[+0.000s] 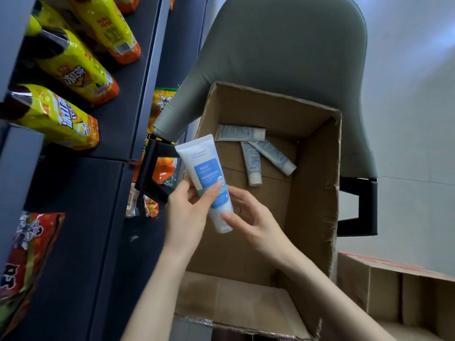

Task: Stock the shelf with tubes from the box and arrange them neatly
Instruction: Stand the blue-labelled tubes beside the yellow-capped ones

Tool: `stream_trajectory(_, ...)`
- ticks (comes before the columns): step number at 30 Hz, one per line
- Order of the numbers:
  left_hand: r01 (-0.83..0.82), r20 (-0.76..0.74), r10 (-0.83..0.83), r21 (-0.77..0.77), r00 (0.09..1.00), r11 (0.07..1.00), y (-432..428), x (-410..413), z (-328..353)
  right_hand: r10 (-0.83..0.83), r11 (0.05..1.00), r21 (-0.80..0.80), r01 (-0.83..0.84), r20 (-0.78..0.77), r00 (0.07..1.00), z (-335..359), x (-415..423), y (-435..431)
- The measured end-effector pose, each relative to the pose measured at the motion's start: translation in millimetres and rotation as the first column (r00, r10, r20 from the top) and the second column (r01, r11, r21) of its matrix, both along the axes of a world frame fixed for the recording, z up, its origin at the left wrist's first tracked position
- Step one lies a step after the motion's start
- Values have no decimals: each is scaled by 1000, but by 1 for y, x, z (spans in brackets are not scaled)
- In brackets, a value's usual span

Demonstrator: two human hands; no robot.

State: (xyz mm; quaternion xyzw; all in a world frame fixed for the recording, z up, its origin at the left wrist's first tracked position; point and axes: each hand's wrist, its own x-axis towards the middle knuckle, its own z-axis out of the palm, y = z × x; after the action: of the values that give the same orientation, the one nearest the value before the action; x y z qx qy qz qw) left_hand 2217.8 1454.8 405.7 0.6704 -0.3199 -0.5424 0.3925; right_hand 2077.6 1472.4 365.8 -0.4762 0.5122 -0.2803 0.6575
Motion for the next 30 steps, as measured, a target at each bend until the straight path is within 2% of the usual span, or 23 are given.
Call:
stream_trajectory(4, -54, -44, 55, 22, 998, 998, -4, 13, 0, -14, 999, 42, 24, -226, 974, -20, -16, -13)
stream_trajectory(7, -80, -86, 84, 51, 993, 996, -7, 18, 3, 7, 998, 62, 23, -445, 896, -47, -25, -27)
stream_trajectory(10, -76, -205, 106, 150, 973, 986, -10, 20, 7, 100, 993, 109, -44, -583, 807, -75, -26, -47)
stream_trajectory(15, -1, -319, 75, 227, 945, 974, -10, 25, 10, 242, 968, 212, -133, -666, 706, -115, -20, -86)
stream_trajectory(22, 29, -299, 43, 233, 953, 972, -6, 39, 3, 322, 946, 281, -161, -759, 566, -149, -18, -118)
stream_trajectory(26, 3, -263, 60, 232, 963, 973, -6, 48, 1, 254, 967, 230, -114, -807, 533, -160, -20, -120)
stream_trajectory(30, -31, -241, 85, 220, 967, 975, -4, 56, 1, 176, 982, 178, -57, -780, 600, -165, -24, -120)
